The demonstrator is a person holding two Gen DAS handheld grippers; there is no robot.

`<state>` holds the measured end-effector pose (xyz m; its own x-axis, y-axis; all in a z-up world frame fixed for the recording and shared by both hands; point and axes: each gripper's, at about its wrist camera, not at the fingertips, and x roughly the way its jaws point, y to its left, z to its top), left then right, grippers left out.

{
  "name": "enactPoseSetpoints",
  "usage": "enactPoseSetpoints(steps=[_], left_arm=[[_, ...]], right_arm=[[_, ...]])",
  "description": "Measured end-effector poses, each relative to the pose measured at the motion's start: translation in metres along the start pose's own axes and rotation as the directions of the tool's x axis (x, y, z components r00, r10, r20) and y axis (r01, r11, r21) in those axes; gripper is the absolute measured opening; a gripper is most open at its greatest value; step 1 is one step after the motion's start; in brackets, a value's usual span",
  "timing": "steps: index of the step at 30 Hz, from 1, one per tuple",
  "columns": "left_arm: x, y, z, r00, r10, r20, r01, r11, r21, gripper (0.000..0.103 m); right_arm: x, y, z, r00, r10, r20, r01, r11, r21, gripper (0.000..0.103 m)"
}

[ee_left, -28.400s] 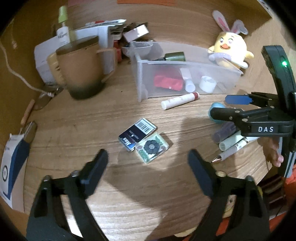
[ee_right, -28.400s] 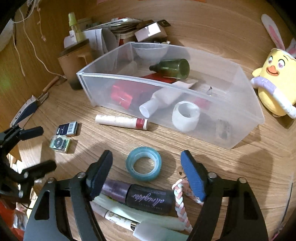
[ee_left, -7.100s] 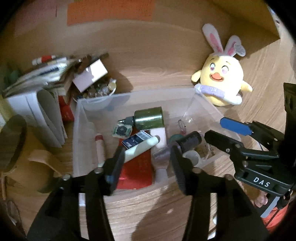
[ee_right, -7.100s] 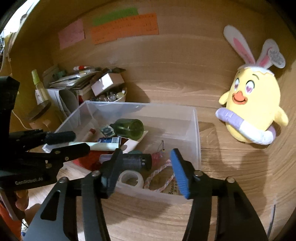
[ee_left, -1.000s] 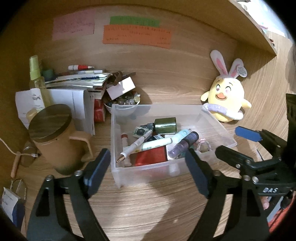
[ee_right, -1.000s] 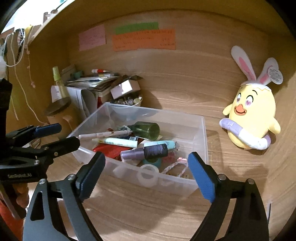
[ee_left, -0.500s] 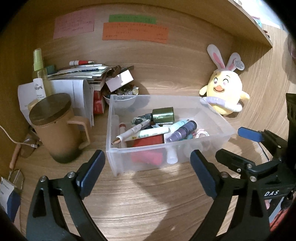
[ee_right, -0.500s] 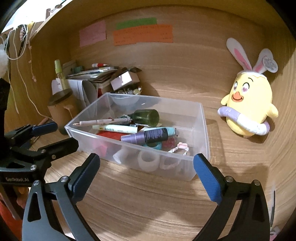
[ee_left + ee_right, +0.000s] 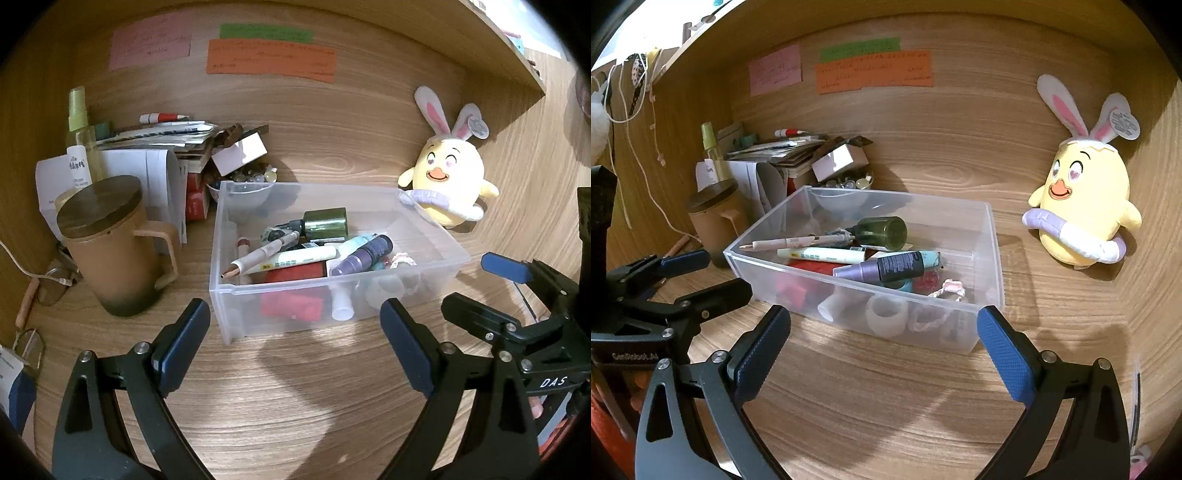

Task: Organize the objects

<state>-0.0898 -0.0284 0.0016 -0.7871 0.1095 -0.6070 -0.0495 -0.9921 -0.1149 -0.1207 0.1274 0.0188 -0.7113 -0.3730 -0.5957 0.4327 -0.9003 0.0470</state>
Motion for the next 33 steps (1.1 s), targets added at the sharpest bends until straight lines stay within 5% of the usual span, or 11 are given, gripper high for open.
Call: enactPoseSetpoints(steps=[33], left_arm=[[-0.0018,-0.0006,0.0027,1.0,-0.007,0.002,0.007,1.0,0.021,0.095]], right_arm=[[-0.0033,-0.0042,-0.0013,1.0,0.002,0.002,-0.002,1.0,0.025,0.101]])
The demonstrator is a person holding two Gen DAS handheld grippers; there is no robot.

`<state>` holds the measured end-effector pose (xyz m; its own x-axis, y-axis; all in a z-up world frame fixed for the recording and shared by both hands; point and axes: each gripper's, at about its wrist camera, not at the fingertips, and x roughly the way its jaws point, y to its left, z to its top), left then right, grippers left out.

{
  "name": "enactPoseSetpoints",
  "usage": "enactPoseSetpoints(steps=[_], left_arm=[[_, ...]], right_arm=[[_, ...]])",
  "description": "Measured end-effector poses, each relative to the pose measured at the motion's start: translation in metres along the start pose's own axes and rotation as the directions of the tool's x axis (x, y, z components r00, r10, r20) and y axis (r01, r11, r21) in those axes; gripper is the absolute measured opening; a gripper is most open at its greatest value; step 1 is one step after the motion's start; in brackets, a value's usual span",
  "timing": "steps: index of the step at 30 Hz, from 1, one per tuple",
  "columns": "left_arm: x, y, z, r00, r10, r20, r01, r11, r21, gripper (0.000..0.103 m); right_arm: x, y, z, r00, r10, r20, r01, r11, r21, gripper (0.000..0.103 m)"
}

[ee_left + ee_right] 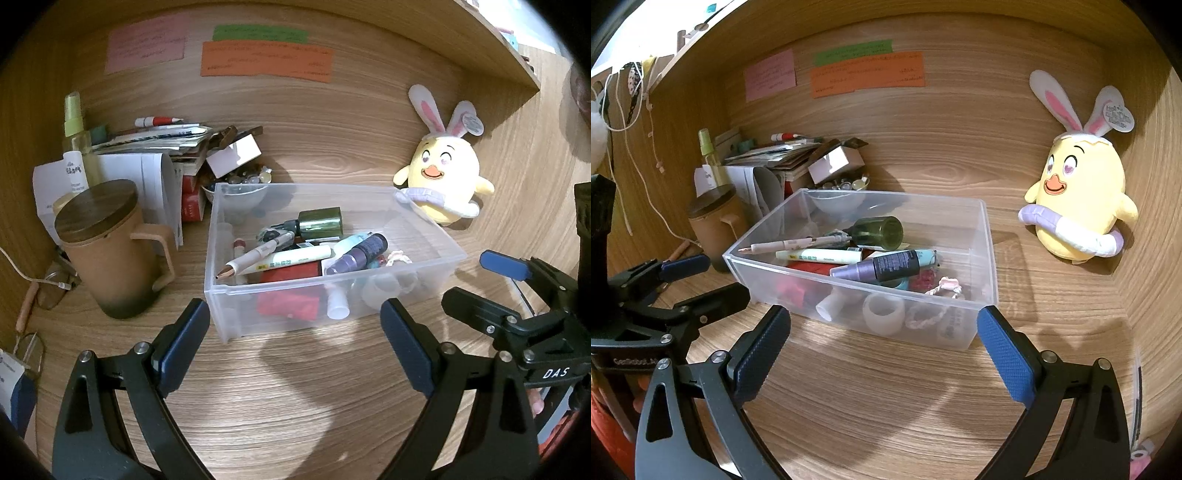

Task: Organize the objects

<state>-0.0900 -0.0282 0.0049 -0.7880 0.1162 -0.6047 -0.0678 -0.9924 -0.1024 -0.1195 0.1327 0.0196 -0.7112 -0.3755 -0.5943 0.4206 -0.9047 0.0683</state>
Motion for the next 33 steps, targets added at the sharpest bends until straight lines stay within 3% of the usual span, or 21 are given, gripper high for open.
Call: enactPoseSetpoints(steps=[21,33], left_arm=[[0.003,-0.0029,0.0005,0.999,-0.044,-0.025,0.044,0.999,0.004,0.097],[-0.0035,-0.0002,-0.0015,0.999,-0.053,0.001,0.053,0.999,-0.015,0.097]], right_arm=[[-0.0003,-0.002,0.0015,1.0,0.012,0.009,-0.012,1.0,0.017,0.101],[0.0028,-0.0028,0.0008,1.0,0.005,-0.005,-0.005,1.0,0.02,0.101]])
